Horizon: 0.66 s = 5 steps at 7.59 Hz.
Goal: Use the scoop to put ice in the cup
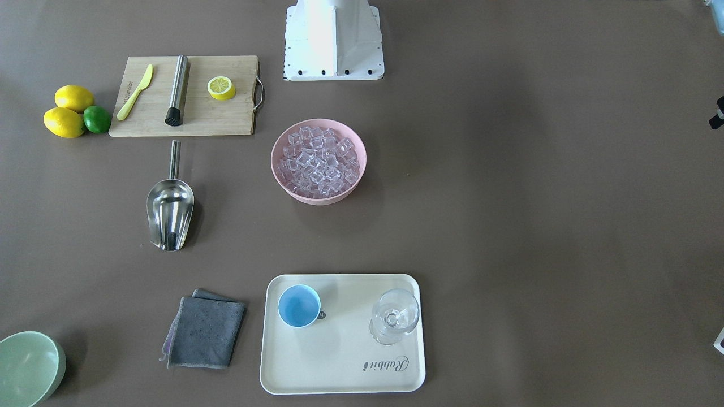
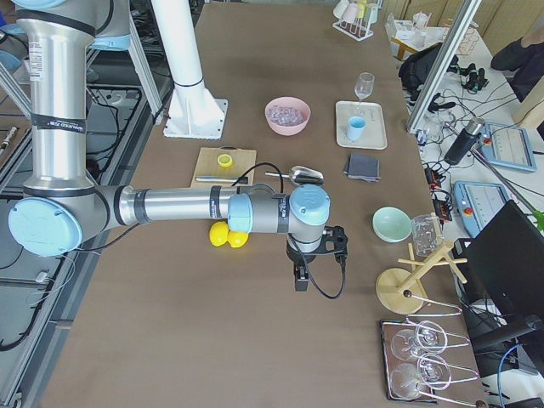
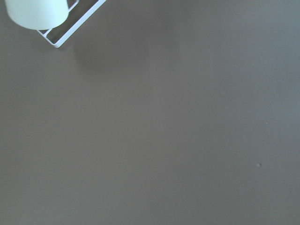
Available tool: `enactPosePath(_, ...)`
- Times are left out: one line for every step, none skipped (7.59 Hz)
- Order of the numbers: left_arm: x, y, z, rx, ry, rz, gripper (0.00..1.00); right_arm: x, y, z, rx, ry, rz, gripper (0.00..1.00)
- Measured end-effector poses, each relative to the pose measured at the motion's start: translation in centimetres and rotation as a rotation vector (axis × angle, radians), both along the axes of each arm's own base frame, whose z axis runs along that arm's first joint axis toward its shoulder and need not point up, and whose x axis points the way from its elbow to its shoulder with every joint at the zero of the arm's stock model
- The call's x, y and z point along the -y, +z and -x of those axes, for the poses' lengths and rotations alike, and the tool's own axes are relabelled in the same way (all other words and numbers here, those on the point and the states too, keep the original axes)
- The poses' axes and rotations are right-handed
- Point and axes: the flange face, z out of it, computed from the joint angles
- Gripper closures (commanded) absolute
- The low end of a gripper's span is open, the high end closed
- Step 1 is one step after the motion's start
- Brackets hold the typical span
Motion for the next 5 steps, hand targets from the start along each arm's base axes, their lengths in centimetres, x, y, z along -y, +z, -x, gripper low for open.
enactPosePath(0.5,-1.7,-1.5,-0.006,0.034,-0.036,0.02,0.0,-0.5,0.2,0.008,0.005,-0.001,0.01)
enactPosePath(1.1,-3.5,-2.9,-0.013,0.063,-0.072,0.02,0.1,-1.2,1.0,0.012,0.007,0.005,0.01)
enactPosePath(1.4,-5.3,-4.4,-0.020,0.094,-0.110,0.02,0.1,-2.9,2.9,0.013,-0.013,-0.009,0.01)
enactPosePath(1.5,-6.9,-5.8,-0.028,0.123,-0.147,0.02,0.1,-5.2,5.6,0.016,-0.046,-0.030,0.01)
enactPosePath(1.6,-8.1,-7.1,-0.036,0.153,-0.184,0.02,-0.1,-7.8,8.7,0.024,-0.066,-0.036,0.01)
